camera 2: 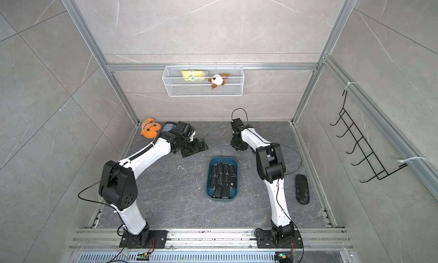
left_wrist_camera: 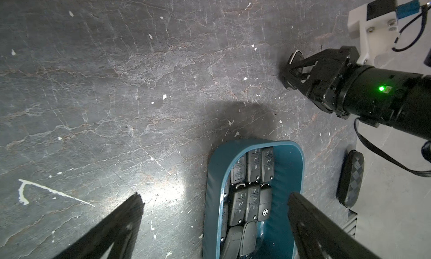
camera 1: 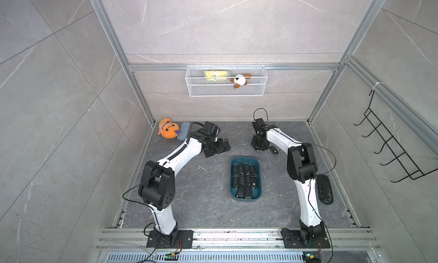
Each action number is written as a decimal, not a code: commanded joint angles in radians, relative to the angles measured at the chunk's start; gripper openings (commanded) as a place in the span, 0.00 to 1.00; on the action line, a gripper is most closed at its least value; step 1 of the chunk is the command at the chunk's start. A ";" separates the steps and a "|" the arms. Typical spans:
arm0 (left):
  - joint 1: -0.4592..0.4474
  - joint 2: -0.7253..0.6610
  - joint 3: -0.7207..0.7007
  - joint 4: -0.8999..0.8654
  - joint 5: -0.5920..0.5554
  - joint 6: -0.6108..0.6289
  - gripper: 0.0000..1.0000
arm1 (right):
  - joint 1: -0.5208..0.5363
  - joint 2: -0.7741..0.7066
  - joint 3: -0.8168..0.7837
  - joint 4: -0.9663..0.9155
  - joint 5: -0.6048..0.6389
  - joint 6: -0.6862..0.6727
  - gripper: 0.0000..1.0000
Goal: Place the car key into the storage box
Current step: Pick up the car key from the center of the board, then place the car key in the storage box.
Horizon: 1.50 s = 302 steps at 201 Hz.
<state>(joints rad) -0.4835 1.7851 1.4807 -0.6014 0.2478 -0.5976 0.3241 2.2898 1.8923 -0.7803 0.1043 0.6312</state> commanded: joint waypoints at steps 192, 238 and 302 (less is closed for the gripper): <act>-0.066 -0.324 -0.297 0.076 0.012 -0.097 1.00 | 0.434 -0.582 -0.673 0.139 0.001 0.185 0.31; -0.066 -0.342 -0.310 0.071 0.004 -0.097 1.00 | 0.500 -0.515 -0.665 0.161 0.007 0.217 0.32; -0.066 -0.348 -0.313 0.062 -0.011 -0.096 1.00 | 0.500 -0.416 -0.597 0.143 0.003 0.210 0.33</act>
<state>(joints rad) -0.5465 1.4723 1.1698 -0.5381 0.2546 -0.6853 0.8246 1.8469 1.2537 -0.6312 0.1005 0.8276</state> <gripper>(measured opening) 0.999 0.351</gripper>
